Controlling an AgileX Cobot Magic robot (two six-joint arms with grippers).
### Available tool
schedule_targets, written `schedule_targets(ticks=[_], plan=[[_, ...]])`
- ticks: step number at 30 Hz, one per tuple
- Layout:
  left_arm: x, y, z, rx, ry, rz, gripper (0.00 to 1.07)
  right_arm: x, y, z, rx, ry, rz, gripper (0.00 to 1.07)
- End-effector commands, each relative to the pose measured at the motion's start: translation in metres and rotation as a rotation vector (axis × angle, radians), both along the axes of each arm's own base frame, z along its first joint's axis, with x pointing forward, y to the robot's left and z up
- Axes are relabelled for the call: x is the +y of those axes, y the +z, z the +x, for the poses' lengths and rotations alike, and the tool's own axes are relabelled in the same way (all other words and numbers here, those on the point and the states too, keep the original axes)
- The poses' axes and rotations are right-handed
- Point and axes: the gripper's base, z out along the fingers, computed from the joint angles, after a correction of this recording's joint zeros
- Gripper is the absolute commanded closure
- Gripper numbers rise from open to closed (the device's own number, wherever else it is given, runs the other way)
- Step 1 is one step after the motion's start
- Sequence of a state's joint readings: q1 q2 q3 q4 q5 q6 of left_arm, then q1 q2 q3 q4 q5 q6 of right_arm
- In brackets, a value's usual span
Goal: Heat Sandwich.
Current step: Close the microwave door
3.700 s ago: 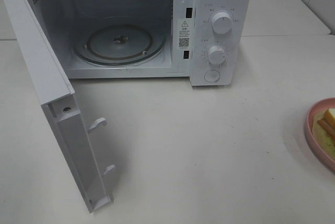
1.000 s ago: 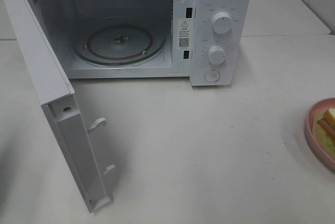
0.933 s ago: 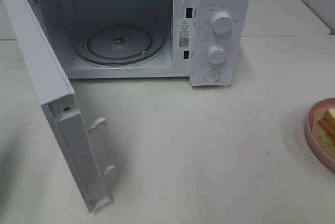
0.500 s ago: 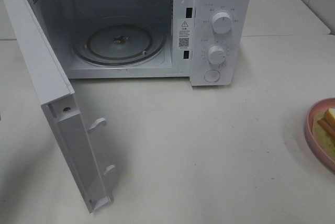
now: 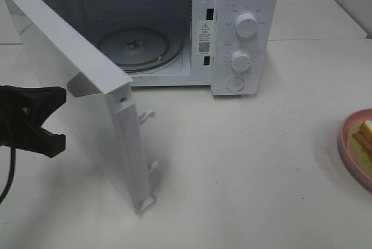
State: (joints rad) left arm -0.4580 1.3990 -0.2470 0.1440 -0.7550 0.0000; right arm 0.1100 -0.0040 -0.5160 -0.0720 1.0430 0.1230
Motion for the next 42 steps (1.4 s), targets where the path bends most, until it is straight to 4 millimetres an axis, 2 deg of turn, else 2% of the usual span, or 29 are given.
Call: schedule_targets(ticks=[1, 4, 6, 8, 12, 13, 17, 28, 32, 42], plan=[[-0.022, -0.002, 0.01, -0.015, -0.009, -0.064, 1.07, -0.001, 0.0, -0.005, -0.037, -0.007, -0.005, 0.31], [-0.032, -0.004, 0.016, -0.01, -0.025, -0.065, 1.07, -0.001, 0.0, -0.005, -0.037, -0.007, -0.005, 0.31], [-0.049, -0.005, 0.022, -0.018, -0.053, -0.056, 1.07, -0.001, 0.0, -0.005, -0.037, -0.007, -0.005, 0.31], [-0.054, -0.005, 0.023, -0.023, -0.059, -0.054, 1.07, -0.001, 0.0, -0.005, -0.037, -0.007, -0.005, 0.31], [-0.082, -0.005, 0.035, -0.038, -0.053, -0.065, 1.07, -0.001, 0.0, -0.005, -0.037, -0.007, -0.005, 0.31], [-0.082, -0.005, 0.035, -0.038, -0.053, -0.065, 1.07, -0.001, 0.0, -0.005, -0.037, -0.007, -0.005, 0.31], [-0.106, -0.008, 0.043, -0.045, -0.057, -0.071, 1.07, -0.001, 0.0, -0.005, -0.037, -0.007, -0.005, 0.31], [-0.134, -0.011, 0.067, -0.05, -0.021, -0.108, 1.07, -0.001, 0.0, -0.005, -0.037, -0.007, -0.005, 0.31], [-0.146, -0.015, 0.082, -0.045, 0.0, -0.102, 1.07, -0.001, 0.0, -0.005, -0.037, -0.007, -0.005, 0.31], [-0.164, -0.02, 0.106, -0.039, 0.057, -0.109, 1.07, -0.001, 0.0, -0.005, -0.037, -0.007, -0.005, 0.31]])
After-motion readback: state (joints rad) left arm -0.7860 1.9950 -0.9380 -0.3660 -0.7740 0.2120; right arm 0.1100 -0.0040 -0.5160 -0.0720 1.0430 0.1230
